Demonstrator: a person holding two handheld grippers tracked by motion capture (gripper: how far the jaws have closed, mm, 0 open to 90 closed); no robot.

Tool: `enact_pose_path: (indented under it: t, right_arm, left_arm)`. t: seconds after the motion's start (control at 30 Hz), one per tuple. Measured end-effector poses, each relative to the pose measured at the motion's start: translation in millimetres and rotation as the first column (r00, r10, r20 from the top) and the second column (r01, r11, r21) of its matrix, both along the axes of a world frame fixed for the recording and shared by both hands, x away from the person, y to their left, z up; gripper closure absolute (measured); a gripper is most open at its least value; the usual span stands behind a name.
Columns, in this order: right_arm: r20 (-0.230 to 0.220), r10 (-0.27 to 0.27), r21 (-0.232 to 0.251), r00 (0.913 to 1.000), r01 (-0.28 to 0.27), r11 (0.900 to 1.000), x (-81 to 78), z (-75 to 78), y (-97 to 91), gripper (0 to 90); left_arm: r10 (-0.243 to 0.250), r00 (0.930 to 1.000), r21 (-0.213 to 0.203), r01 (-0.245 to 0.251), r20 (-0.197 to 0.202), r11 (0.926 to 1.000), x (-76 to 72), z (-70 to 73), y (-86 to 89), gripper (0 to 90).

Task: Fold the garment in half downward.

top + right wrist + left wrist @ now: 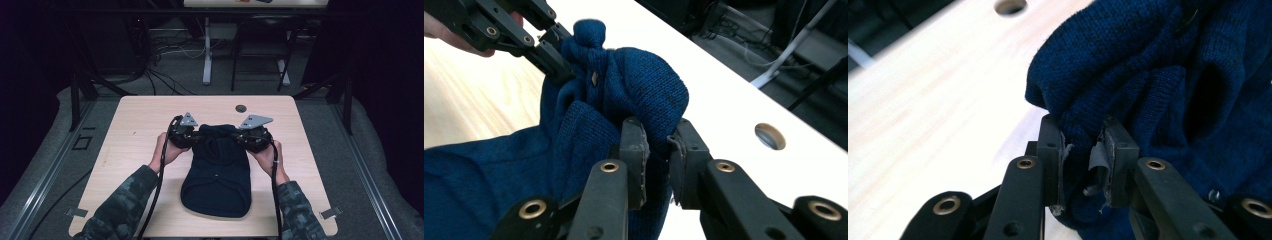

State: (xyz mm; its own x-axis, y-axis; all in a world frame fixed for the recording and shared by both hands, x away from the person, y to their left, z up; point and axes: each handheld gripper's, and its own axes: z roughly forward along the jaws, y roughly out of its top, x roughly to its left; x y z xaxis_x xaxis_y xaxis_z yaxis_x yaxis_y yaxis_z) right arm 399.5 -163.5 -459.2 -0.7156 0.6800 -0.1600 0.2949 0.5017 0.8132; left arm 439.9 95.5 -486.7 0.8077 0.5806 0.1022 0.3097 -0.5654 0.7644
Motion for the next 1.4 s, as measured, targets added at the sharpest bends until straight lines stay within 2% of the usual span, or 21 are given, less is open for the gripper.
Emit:
enact_pose_path:
  t: [0.03,0.1,0.13,0.23,0.33,0.4,0.47,0.57,0.6,0.7,0.77,0.83,0.87,0.93,1.0,1.2,1.33,1.4]
  right_arm:
    - [-0.030,0.002,0.013,0.9995,-0.001,0.9999,1.2,1.7,-2.0,77.1]
    - [-0.056,0.000,0.030,0.9984,0.002,0.9995,0.8,4.6,-5.1,76.8]
    - [-0.089,-0.001,0.028,0.9960,0.004,0.9996,0.5,6.1,-6.8,76.0]
    - [-0.110,0.002,0.024,0.9940,0.001,0.9997,-0.8,6.8,-8.4,75.5]
    - [-0.107,-0.004,0.028,0.9943,0.007,0.9996,-2.5,7.5,-11.3,75.5]
    - [-0.089,-0.018,0.031,0.9959,0.021,0.9993,-0.1,9.0,-12.2,75.7]
    - [-0.084,-0.035,0.021,0.9958,0.037,0.9991,5.8,15.8,-14.9,75.4]
    - [-0.110,-0.028,0.053,0.9935,0.034,0.9980,9.6,20.6,-16.5,73.5]
    - [-0.116,-0.022,0.057,0.9930,0.028,0.9980,9.1,20.7,-16.4,71.7]
    - [-0.153,0.009,0.072,0.9881,0.002,0.9974,5.9,13.9,-15.3,65.7]
    - [-0.180,0.020,0.074,0.9835,-0.007,0.9972,5.3,7.7,-13.1,58.2]
    - [-0.203,0.015,0.072,0.9791,-0.001,0.9974,5.5,0.7,-9.3,44.9]
    - [-0.218,0.012,0.072,0.9759,0.003,0.9974,6.2,-3.7,-6.8,42.6]
    - [-0.228,0.000,0.062,0.9738,0.015,0.9980,7.5,-10.7,-2.8,39.4]
    - [-0.238,-0.016,0.045,0.9711,0.027,0.9986,9.7,-16.4,0.5,45.7]
    - [-0.194,-0.041,0.015,0.9801,0.044,0.9989,7.2,-24.0,5.9,66.6]
    - [-0.170,-0.029,-0.006,0.9851,0.028,0.9996,1.7,-27.3,9.0,72.6]
    - [-0.163,-0.020,-0.023,0.9863,0.017,0.9996,-1.5,-29.1,10.5,73.5]
  left_arm:
    - [0.001,0.9997,0.005,-0.001,0.024,1.0000,-2.4,2.0,-0.4,75.2]
    - [0.005,0.9979,0.016,-0.006,0.065,0.9999,-7.1,5.2,-1.4,75.2]
    - [-0.001,0.9957,0.038,-0.003,0.093,0.9993,-9.7,7.0,-2.1,75.2]
    - [-0.006,0.9845,0.077,-0.008,0.175,0.9970,-17.1,11.9,-5.2,75.2]
    - [0.003,0.9701,0.082,-0.023,0.243,0.9964,-19.3,16.6,-7.8,75.3]
    - [0.008,0.9637,0.081,-0.031,0.267,0.9962,-19.0,20.2,-10.9,75.4]
    - [0.016,0.9620,0.066,-0.036,0.272,0.9972,-18.1,24.9,-12.4,75.3]
    - [0.016,0.9616,0.068,-0.036,0.274,0.9971,-17.2,27.8,-11.4,75.4]
    - [0.020,0.9639,0.064,-0.038,0.266,0.9972,-17.1,26.9,-10.7,75.4]
    - [0.025,0.9655,0.062,-0.043,0.259,0.9971,-17.5,21.9,-6.8,75.4]
    - [0.026,0.9653,0.064,-0.044,0.260,0.9970,-18.8,18.1,-5.7,75.4]
    - [0.025,0.9650,0.060,-0.042,0.261,0.9973,-19.3,16.0,-4.5,75.3]
    - [0.025,0.9654,0.052,-0.040,0.259,0.9978,-18.6,16.0,-3.7,75.3]
    - [0.032,0.9618,0.040,-0.045,0.272,0.9982,-17.9,16.6,-2.4,75.3]
    - [0.027,0.9608,0.035,-0.038,0.276,0.9987,-17.6,16.6,-1.3,75.3]
    - [0.011,0.9635,0.040,-0.022,0.267,0.9990,-19.7,14.3,3.7,74.9]
    - [-0.011,0.9662,0.063,-0.005,0.258,0.9980,-24.4,10.6,8.6,73.6]
    - [-0.014,0.9717,0.062,-0.001,0.236,0.9981,-26.0,8.3,11.1,72.4]
